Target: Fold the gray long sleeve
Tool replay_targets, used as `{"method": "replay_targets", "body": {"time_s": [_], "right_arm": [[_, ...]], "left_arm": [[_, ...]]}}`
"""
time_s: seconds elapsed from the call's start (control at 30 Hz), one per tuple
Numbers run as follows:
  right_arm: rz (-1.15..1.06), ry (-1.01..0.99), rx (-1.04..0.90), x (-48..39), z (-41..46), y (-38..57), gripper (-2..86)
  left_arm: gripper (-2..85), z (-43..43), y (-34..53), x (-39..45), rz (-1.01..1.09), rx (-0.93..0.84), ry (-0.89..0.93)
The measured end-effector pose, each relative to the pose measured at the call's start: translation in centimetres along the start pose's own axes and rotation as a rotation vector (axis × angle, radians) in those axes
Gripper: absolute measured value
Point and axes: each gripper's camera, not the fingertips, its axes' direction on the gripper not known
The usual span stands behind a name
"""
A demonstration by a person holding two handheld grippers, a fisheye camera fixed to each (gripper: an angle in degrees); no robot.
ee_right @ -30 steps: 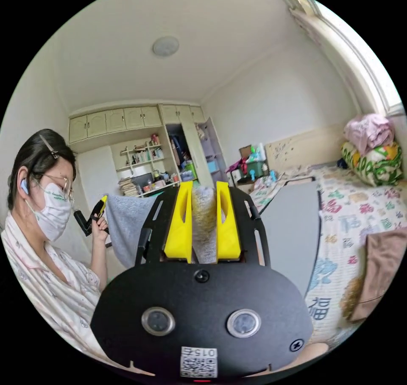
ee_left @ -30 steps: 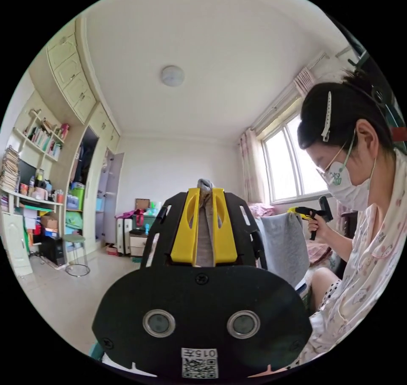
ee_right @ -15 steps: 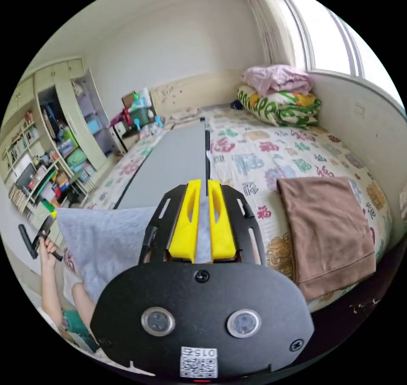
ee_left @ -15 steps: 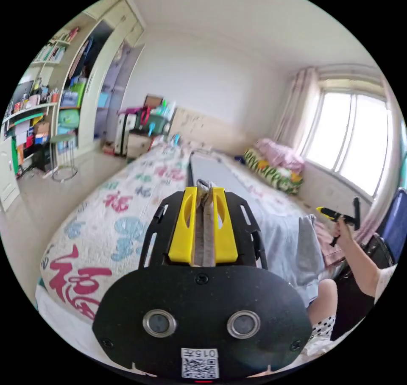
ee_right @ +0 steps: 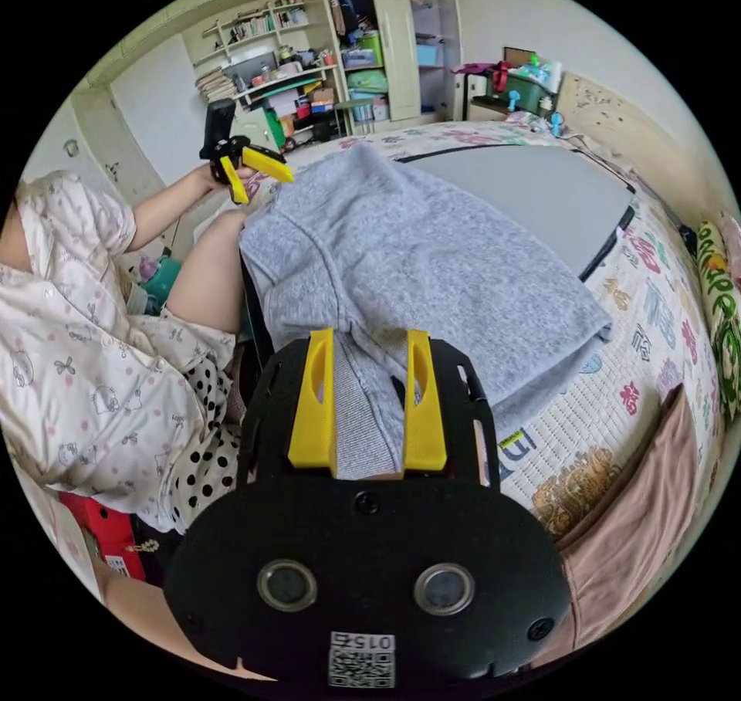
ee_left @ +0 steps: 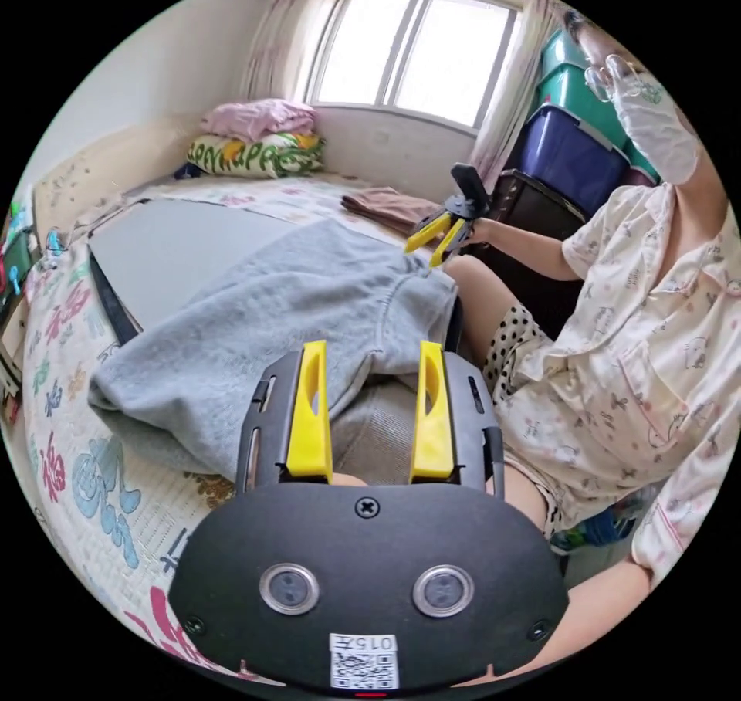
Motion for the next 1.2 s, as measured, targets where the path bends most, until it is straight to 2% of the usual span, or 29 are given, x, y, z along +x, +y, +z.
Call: {"method": "replay_targets", "body": {"time_s": [0.2, 0.33, 0.4, 0.5, 0.63, 0.73, 0.8, 0.87, 0.97, 1.07, 1.1, 1.13, 1.17, 1.2], "right_arm": [[-0.019, 0.057, -0.116, 1.3, 1.6, -0.8, 12.3], [-0.015, 0.055, -0.098, 2.1, 0.9, -1.0, 6.9], [0.064, 0.063, -0.085, 4.0, 0.2, -1.2, 2.3], [0.113, -0.038, -0.061, 6.1, -0.3, -1.3, 2.1], [0.031, 0.026, -0.068, 5.3, 0.5, -1.9, 4.8], [0.032, 0.039, -0.096, 5.8, 1.7, -2.6, 2.9], [0.077, -0.046, -0.122, 7.6, 2.1, -3.6, 0.8], [0.073, -0.106, -0.151, 8.9, 2.2, -4.7, 0.2], [0.035, -0.073, -0.14, 10.9, 1.1, -7.9, -0.3], [0.078, 0.152, -0.013, 14.9, -2.3, -14.7, -0.5], [0.184, 0.303, 0.106, 17.2, -4.2, -18.2, -0.4], [0.251, 0.366, 0.175, 18.3, -5.0, -19.8, -0.3], [0.367, 0.437, 0.328, 20.2, -6.6, -22.5, -0.2], [0.457, 0.436, 0.47, 21.5, -7.8, -24.7, -0.2]], "left_arm": [[15.0, 5.3, -3.9, -3.4, 0.035, -0.249, -0.041], [12.9, 5.6, -5.5, -5.4, 0.015, -0.266, 0.0], [11.7, 5.4, -6.2, -6.4, 0.04, -0.292, 0.032], [11.3, 5.3, -6.8, -7.6, 0.064, -0.319, 0.053], [9.4, 6.0, -7.4, -8.1, 0.087, -0.363, 0.085], [6.8, 6.2, -7.5, -8.4, 0.109, -0.388, 0.133], [2.3, 5.7, -7.8, -9.0, 0.106, -0.397, 0.172], [1.5, 4.6, -8.1, -9.9, 0.111, -0.385, 0.199], [0.9, 2.0, -9.2, -12.2, 0.089, -0.329, 0.18], [0.5, -2.4, -12.2, -15.4, 0.076, -0.206, 0.016], [0.5, -4.9, -13.8, -17.5, 0.004, -0.096, -0.11], [0.4, -6.3, -14.5, -18.7, -0.077, -0.022, -0.206], [0.4, -9.4, -14.9, -20.7, -0.262, 0.197, -0.374], [0.3, -12.0, -13.8, -21.7, -0.417, 0.454, -0.413]]}}
